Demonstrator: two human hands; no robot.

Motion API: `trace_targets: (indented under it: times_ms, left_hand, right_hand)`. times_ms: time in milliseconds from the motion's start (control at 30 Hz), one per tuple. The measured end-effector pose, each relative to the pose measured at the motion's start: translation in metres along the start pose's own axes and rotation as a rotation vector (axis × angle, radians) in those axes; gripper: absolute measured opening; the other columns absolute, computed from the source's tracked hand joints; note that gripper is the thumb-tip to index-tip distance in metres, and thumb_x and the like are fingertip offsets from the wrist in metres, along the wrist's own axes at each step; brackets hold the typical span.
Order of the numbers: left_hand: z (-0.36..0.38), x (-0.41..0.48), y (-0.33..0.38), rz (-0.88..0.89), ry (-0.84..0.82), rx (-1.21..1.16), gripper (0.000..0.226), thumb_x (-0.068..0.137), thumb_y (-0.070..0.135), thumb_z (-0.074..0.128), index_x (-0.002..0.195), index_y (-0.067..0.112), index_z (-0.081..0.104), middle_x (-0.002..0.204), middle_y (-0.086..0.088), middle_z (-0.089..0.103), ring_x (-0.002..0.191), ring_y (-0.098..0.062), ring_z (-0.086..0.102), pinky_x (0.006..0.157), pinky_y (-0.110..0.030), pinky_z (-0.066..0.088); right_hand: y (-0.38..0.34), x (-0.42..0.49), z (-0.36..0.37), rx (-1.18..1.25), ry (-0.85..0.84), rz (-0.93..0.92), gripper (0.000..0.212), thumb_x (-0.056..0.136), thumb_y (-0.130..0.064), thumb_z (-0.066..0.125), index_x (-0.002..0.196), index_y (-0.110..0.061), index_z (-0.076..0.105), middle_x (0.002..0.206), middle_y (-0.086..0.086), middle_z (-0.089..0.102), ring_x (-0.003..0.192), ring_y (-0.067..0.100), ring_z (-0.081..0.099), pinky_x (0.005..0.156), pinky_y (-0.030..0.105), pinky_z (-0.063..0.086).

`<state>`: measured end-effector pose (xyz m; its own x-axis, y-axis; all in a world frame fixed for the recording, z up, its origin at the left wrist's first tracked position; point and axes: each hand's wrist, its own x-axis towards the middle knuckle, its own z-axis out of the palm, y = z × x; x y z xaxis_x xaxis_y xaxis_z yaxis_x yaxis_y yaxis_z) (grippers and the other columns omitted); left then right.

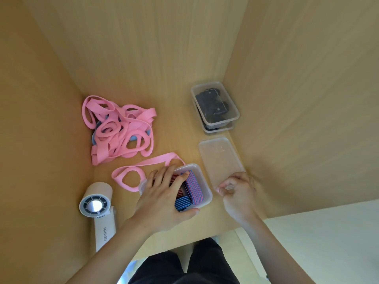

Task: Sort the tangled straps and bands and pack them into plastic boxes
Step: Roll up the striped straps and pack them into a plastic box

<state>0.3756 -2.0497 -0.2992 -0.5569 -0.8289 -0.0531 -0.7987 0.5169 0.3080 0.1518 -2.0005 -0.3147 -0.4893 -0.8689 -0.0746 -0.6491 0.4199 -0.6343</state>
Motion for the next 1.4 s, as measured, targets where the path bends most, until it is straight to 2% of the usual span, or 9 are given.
trace_targets:
  times_ms: [167, 333, 467, 600, 767, 1000, 1134, 1234, 1401]
  left_hand:
    - [-0.005, 0.001, -0.002, 0.003, -0.029, -0.020, 0.101, 0.063, 0.093, 0.043, 0.148, 0.038, 0.030, 0.160, 0.006, 0.018, 0.147, -0.021, 0.015, 0.121, -0.040, 0.010]
    - [-0.021, 0.006, 0.002, -0.022, -0.088, -0.243, 0.103, 0.059, 0.093, 0.044, 0.147, 0.042, 0.029, 0.153, 0.016, 0.023, 0.138, -0.014, 0.023, 0.114, -0.032, 0.018]
    - [-0.036, 0.013, 0.006, -0.085, 0.173, -0.508, 0.074, 0.084, 0.054, 0.066, 0.147, 0.033, 0.033, 0.159, 0.007, 0.020, 0.146, -0.013, 0.022, 0.113, -0.029, 0.024]
    - [-0.052, 0.025, 0.014, 0.130, 0.424, -0.248, 0.058, 0.084, 0.019, 0.076, 0.138, 0.027, 0.055, 0.156, -0.008, 0.034, 0.144, -0.030, 0.028, 0.118, -0.036, 0.021]
    - [-0.060, 0.034, 0.020, 0.367, 0.583, -0.154, 0.008, 0.089, 0.022, 0.076, 0.096, 0.020, 0.079, 0.128, -0.006, 0.064, 0.129, -0.032, 0.048, 0.115, -0.047, 0.029]
    - [-0.070, 0.022, 0.021, 0.358, 0.643, -0.249, 0.009, 0.087, 0.019, 0.071, 0.083, 0.016, 0.079, 0.092, 0.005, 0.070, 0.102, -0.021, 0.058, 0.105, -0.027, 0.031]
    - [-0.077, 0.013, 0.023, 0.297, 0.607, -0.313, 0.003, 0.081, 0.013, 0.078, 0.082, 0.015, 0.080, 0.090, 0.006, 0.071, 0.094, -0.022, 0.063, 0.091, -0.035, 0.041]
    - [-0.082, 0.005, 0.019, 0.225, 0.554, -0.355, 0.010, 0.088, 0.025, 0.072, 0.088, 0.019, 0.080, 0.095, 0.007, 0.069, 0.094, -0.020, 0.063, 0.087, -0.040, 0.044]
    - [-0.087, -0.011, 0.000, 0.087, 0.519, -0.418, 0.016, 0.090, 0.030, 0.069, 0.104, 0.025, 0.070, 0.099, 0.012, 0.065, 0.095, -0.012, 0.059, 0.084, -0.031, 0.047]
  right_hand:
    - [-0.002, 0.008, -0.018, 0.141, -0.128, -0.007, 0.031, 0.076, -0.009, 0.086, 0.064, -0.028, 0.065, 0.096, -0.014, 0.053, 0.101, 0.021, 0.057, 0.095, 0.027, 0.041]
    - [-0.004, 0.003, -0.047, 0.025, 0.024, -0.331, 0.018, 0.083, 0.004, 0.076, 0.077, -0.010, 0.066, 0.099, -0.016, 0.050, 0.099, 0.027, 0.053, 0.090, 0.032, 0.041]
    - [-0.020, -0.007, -0.062, 0.019, 0.064, -0.482, 0.019, 0.084, 0.008, 0.073, 0.079, -0.008, 0.065, 0.101, -0.004, 0.052, 0.101, 0.015, 0.043, 0.092, 0.010, 0.033]
    - [-0.041, -0.019, -0.072, 0.109, 0.001, -0.502, 0.020, 0.085, 0.004, 0.073, 0.079, -0.013, 0.065, 0.102, -0.005, 0.054, 0.104, 0.011, 0.045, 0.090, 0.005, 0.033]
    - [-0.062, -0.028, -0.088, 0.281, -0.092, -0.475, 0.030, 0.083, 0.001, 0.077, 0.077, -0.025, 0.063, 0.101, -0.004, 0.057, 0.104, 0.014, 0.052, 0.080, 0.003, 0.038]
    - [-0.072, -0.029, -0.102, 0.418, -0.130, -0.468, 0.025, 0.076, -0.001, 0.084, 0.088, -0.013, 0.067, 0.099, -0.001, 0.063, 0.102, 0.018, 0.061, 0.093, 0.018, 0.041]
    - [-0.075, -0.027, -0.096, 0.418, -0.008, -0.489, 0.018, 0.081, 0.001, 0.079, 0.084, -0.014, 0.071, 0.092, -0.004, 0.067, 0.093, 0.016, 0.066, 0.086, 0.018, 0.045]
    - [-0.079, -0.027, -0.092, 0.439, 0.069, -0.548, 0.019, 0.084, 0.001, 0.077, 0.086, -0.018, 0.072, 0.089, -0.009, 0.069, 0.090, 0.014, 0.067, 0.083, 0.016, 0.046]
    - [-0.091, -0.026, -0.090, 0.571, 0.174, -0.543, 0.018, 0.087, -0.013, 0.074, 0.088, -0.030, 0.069, 0.090, -0.013, 0.070, 0.087, 0.009, 0.067, 0.083, 0.013, 0.045]
